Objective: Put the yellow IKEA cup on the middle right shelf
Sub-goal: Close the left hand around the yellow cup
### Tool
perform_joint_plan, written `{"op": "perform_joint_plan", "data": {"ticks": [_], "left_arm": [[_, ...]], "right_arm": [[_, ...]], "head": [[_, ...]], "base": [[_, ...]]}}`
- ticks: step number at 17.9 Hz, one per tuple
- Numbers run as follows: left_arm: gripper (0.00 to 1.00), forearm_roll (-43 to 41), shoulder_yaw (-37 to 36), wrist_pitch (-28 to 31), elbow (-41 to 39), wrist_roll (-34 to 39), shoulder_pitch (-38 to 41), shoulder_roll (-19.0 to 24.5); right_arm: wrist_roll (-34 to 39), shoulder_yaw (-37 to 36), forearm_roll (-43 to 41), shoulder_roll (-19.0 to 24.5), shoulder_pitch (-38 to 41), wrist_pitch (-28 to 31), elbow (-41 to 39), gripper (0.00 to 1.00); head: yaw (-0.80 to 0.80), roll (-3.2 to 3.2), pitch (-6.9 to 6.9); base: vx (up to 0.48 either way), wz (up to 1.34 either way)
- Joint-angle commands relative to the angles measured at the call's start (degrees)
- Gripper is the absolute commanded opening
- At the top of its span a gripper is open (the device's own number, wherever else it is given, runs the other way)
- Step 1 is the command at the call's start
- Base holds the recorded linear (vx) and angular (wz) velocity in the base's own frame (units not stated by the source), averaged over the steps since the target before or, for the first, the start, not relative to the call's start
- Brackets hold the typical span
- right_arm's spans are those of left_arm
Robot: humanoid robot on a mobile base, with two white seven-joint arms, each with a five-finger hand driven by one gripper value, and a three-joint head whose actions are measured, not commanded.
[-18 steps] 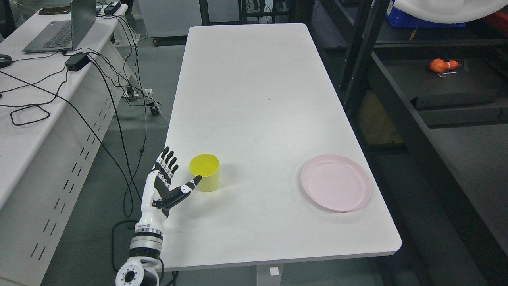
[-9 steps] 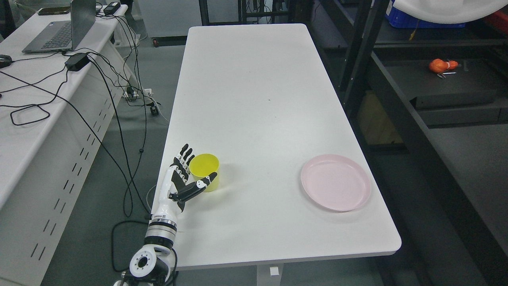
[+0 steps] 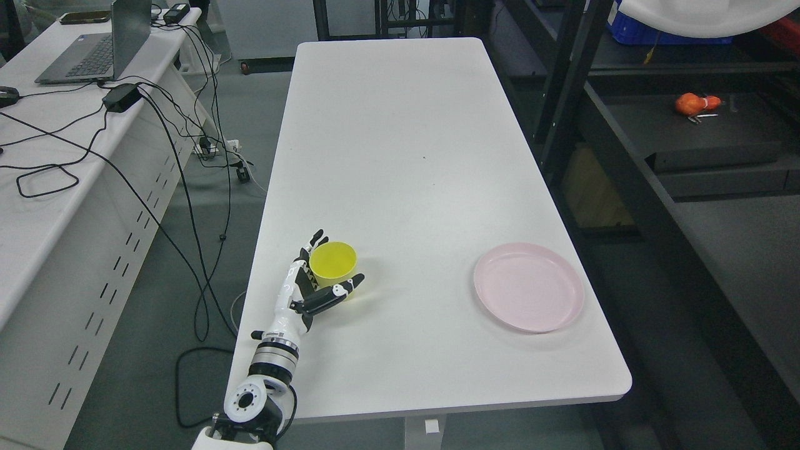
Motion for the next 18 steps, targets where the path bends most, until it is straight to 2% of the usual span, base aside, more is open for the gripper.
{"op": "perform_joint_plan", "data": {"ticks": [1, 3, 4, 7, 9, 13, 18], "left_arm": [[0.91, 0.09, -2.39, 0.23, 6.39, 0.10, -1.60, 1.00], [0.75, 0.17, -1.86, -0.20, 7.09, 0.10, -1.60, 1.00], [0.64, 0.35, -1.34, -1.08, 7.18, 0.01, -1.43, 1.00], [0.15, 5.60, -0.02, -8.36, 7.01, 0.01, -0.99, 1.00], [0.02, 6.32, 0.68, -10.48, 5.87, 0.10, -0.20, 1.00], [0.00, 6.33, 2.35, -11.19, -7.99, 0.10, 4.63, 1.00], [0.00, 6.33, 2.71, -13.83, -17.41, 0.10, 6.74, 1.00]], "right_arm": [[-0.03, 0.97, -1.41, -1.00, 0.79, 0.03, 0.00, 0.99], [-0.03, 0.97, -1.41, -1.00, 0.79, 0.03, 0.00, 0.99], [-0.03, 0.97, -1.41, -1.00, 0.79, 0.03, 0.00, 0.99], [-0.03, 0.97, -1.41, -1.00, 0.79, 0.03, 0.00, 0.99], [-0.03, 0.97, -1.41, -1.00, 0.79, 0.03, 0.00, 0.99], [-0.03, 0.97, -1.41, -1.00, 0.79, 0.03, 0.00, 0.99], [-0.03, 0.97, -1.41, -1.00, 0.79, 0.03, 0.00, 0.99]], "head": [[0.00, 0.00, 0.00], [0.00, 0.00, 0.00], [0.00, 0.00, 0.00], [0.00, 0.00, 0.00], [0.00, 0.00, 0.00], [0.00, 0.00, 0.00], [0.00, 0.00, 0.01]], "base": [[0.000, 0.00], [0.000, 0.00], [0.000, 0.00], [0.000, 0.00], [0.000, 0.00], [0.000, 0.00], [0.000, 0.00]]}}
